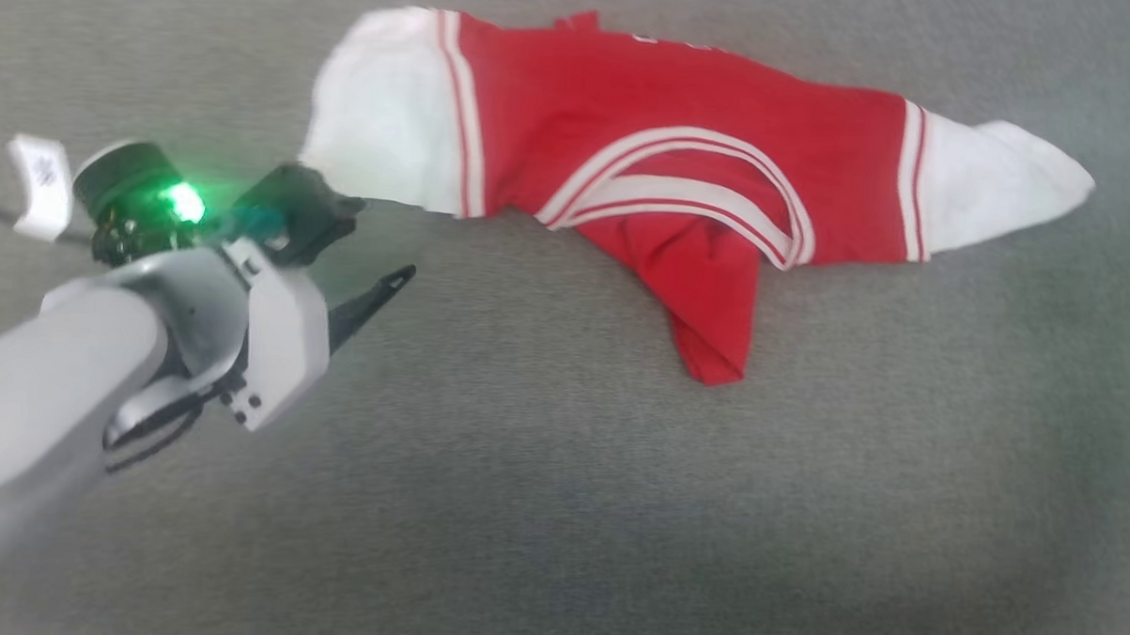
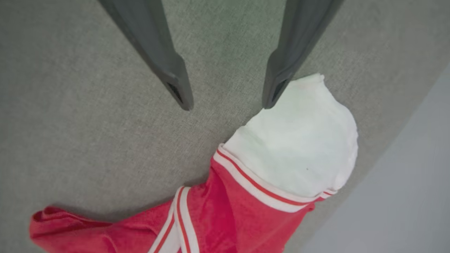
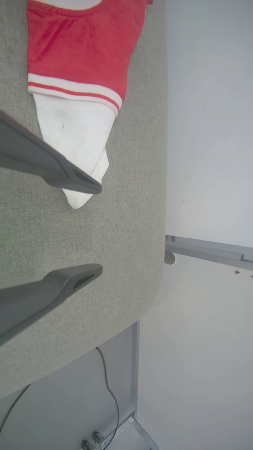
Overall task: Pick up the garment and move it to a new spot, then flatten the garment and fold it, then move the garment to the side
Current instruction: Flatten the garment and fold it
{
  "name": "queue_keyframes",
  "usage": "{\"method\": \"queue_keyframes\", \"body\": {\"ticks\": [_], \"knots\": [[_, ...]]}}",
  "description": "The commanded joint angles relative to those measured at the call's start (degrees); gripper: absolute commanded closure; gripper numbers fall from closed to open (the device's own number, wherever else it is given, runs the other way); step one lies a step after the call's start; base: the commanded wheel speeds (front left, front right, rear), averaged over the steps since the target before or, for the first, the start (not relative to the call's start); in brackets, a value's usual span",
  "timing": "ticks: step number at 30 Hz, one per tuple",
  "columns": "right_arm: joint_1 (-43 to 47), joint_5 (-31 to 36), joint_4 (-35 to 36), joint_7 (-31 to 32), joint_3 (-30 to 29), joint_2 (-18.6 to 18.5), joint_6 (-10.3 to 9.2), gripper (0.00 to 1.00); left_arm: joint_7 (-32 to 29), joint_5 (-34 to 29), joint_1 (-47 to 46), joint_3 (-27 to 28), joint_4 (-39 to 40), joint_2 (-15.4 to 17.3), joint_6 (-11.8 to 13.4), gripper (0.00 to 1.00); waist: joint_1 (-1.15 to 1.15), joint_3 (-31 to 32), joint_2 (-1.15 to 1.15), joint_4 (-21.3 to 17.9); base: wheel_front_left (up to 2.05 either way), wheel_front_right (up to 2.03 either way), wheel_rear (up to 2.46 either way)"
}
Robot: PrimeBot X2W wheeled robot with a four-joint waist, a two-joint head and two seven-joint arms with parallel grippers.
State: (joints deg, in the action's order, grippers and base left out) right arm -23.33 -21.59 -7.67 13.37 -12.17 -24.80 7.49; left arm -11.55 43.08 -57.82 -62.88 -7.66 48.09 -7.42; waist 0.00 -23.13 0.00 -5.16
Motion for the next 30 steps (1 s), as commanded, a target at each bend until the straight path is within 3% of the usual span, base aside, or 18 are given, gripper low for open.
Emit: {"method": "queue_keyframes", "body": {"ticks": [1, 6, 17, 18, 19, 20, 24, 30], "knots": [[0.3, 0.1, 0.7, -0.4, 0.3, 0.7, 0.01, 0.00, -0.4, 0.7, -1.9, -1.4, -0.7, 0.4, -0.1, 0.00, 0.00, -1.6, 0.00, -1.7, 0.00, 0.00, 0.00], [0.3, -0.4, 2.8, -0.9, 1.8, 2.7, 0.01, 0.00, -1.7, 5.7, -10.5, -9.3, -5.6, 1.1, -0.1, 0.00, 0.00, -4.3, 0.00, -4.6, 0.00, 0.00, 0.00], [0.7, 0.3, 4.2, -1.0, 2.0, 4.3, 0.01, 0.00, -5.7, 5.0, -10.6, -11.2, -8.8, 1.5, 0.0, 0.00, 0.00, -7.5, 0.00, -6.7, 0.00, 0.00, 0.00], [0.7, 0.3, 4.3, -0.9, 2.7, 4.0, 0.01, 0.00, -6.3, 4.7, -10.4, -11.3, -8.8, 1.5, 0.0, 0.14, 0.00, -7.6, 0.00, -6.6, 0.00, 0.00, 0.00], [0.6, 0.2, 4.6, -0.8, 3.5, 3.6, 0.01, 0.00, -6.8, 4.8, -10.1, -11.4, -8.7, 1.5, 0.0, 0.71, 0.00, -7.7, 0.00, -6.6, 0.00, 0.00, 0.00], [0.4, 0.0, 4.8, -0.5, 4.4, 3.1, 0.01, 0.00, -6.7, 5.0, -10.3, -11.4, -8.7, 1.6, 0.0, 1.00, 0.00, -7.9, 0.00, -6.4, 0.00, 0.00, 0.00], [-0.8, -0.5, 6.0, 1.6, 9.2, -0.1, 0.01, 0.00, -6.0, 5.7, -11.2, -11.4, -8.5, 1.6, 0.0, 1.00, 0.00, -8.5, 0.00, -5.8, 0.00, 0.00, 0.00], [-3.9, -2.6, 8.8, 7.9, 20.1, -7.9, 0.01, 0.00, -5.9, 5.4, -12.2, -11.4, -7.8, 0.0, 0.0, 1.00, 0.00, -9.7, 0.00, -4.4, 0.00, 0.00, 0.00]]}}
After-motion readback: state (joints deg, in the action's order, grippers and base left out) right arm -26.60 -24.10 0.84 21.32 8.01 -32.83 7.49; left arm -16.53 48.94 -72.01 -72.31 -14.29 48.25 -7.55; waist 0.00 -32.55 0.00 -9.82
